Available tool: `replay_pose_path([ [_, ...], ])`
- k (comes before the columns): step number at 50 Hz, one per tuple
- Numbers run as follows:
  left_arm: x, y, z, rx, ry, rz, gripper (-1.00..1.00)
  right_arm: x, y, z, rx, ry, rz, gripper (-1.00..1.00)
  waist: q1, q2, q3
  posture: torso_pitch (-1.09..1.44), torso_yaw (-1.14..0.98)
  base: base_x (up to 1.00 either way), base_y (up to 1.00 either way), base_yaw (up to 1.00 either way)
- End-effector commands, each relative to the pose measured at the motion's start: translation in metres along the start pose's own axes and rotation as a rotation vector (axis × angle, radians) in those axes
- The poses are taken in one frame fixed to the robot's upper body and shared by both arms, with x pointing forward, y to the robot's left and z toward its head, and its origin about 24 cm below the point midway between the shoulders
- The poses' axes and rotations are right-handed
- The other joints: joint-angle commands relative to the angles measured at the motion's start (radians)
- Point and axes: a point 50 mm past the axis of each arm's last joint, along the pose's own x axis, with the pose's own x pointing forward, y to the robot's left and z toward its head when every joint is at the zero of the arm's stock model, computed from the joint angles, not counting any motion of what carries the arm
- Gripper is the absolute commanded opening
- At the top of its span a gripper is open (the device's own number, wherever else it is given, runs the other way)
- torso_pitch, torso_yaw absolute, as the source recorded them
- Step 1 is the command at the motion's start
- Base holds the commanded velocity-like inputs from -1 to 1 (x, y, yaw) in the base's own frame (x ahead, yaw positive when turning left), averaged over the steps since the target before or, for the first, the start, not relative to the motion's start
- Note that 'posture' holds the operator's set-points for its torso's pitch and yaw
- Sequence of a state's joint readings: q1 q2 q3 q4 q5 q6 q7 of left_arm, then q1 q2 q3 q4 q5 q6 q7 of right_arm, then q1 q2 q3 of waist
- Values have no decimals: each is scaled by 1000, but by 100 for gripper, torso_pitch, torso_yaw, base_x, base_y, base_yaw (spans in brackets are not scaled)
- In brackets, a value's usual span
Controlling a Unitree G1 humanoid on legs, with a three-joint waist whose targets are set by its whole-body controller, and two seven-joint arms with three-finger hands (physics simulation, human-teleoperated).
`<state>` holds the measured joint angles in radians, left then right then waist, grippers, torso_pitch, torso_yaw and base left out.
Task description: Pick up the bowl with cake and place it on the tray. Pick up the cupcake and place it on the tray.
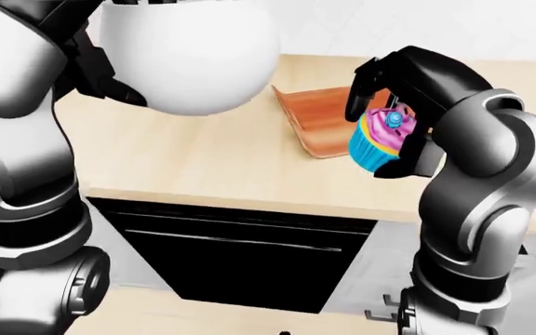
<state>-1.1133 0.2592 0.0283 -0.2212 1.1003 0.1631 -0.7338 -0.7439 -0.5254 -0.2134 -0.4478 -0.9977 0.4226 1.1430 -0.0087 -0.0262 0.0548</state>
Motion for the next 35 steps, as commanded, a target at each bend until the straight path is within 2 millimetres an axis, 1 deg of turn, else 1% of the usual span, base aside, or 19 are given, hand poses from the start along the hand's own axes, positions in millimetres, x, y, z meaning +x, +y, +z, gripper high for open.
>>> replay_pose_path([
  [1,-2,15,0,12,2,86,-100,-7,-14,6,-19,-20,-86,-100,10,-5,-17,0,0,-63,-43,0],
  [3,-2,16,0,12,2,85,-100,-7,-13,6,-18,-19,-87,-100,20,46,2,0,0,-59,-52,0],
  [4,-2,16,0,12,1,86,-100,-7,-13,6,-17,-19,-87,-100,25,88,-6,0,0,-59,-52,0],
  [5,-2,16,0,12,2,87,-100,-7,-13,5,-17,-20,-87,-100,40,99,-14,0,0,-58,-55,0],
  [6,-2,15,0,12,2,86,-100,-7,-13,5,-17,-20,-88,-100,44,86,-22,0,0,-52,-56,0],
  [9,-3,14,1,11,1,84,-100,-7,-13,5,-14,-19,-95,-100,44,89,-48,0,0,-32,-65,0],
  [12,-3,14,1,11,0,84,-100,-6,-14,4,-12,-16,-102,-100,62,66,-10,0,0,-2,-77,0],
  [18,-3,14,1,13,0,85,-100,-7,-14,5,-8,-16,-105,-100,79,19,-9,0,0,0,-81,0],
  [20,-3,14,1,12,-1,84,-100,-7,-14,4,-8,-16,-106,-100,85,-21,-15,0,0,0,-81,0],
  [21,-3,13,1,12,-1,84,-100,-7,-14,4,-7,-16,-106,-100,88,-66,-24,0,0,0,-81,0],
  [22,-3,13,1,12,-1,83,-100,-7,-14,4,-6,-16,-107,-100,93,-98,-13,0,0,0,-80,0],
  [23,-4,13,1,11,-1,82,-100,-7,-14,4,-6,-16,-107,-100,80,-39,5,0,0,0,-80,0],
  [24,-4,13,1,11,0,82,-100,-7,-13,4,-6,-16,-106,-100,86,-45,-7,0,0,0,-81,0],
  [28,-3,13,1,12,-1,82,-100,-7,-14,5,11,-19,-108,-100,71,2,-5,0,0,9,-61,0],
  [29,-3,13,1,12,-1,82,-100,-6,-13,5,23,-22,-103,-100,68,-6,21,0,0,0,0,0],
  [30,-3,14,1,11,-1,83,-100,-6,-13,5,20,-24,-105,-100,54,-26,11,0,0,0,0,0],
  [33,-3,15,1,13,-1,84,-100,-4,-14,4,9,-11,-120,-100,37,-37,24,0,0,0,0,0],
  [34,-3,15,1,13,0,84,-100,-5,-17,4,27,-11,-136,-100,33,-40,9,0,0,0,45,0],
  [35,-3,14,0,14,0,83,-100,-6,-19,4,17,-6,-142,-100,61,-45,10,0,0,0,0,100],
])
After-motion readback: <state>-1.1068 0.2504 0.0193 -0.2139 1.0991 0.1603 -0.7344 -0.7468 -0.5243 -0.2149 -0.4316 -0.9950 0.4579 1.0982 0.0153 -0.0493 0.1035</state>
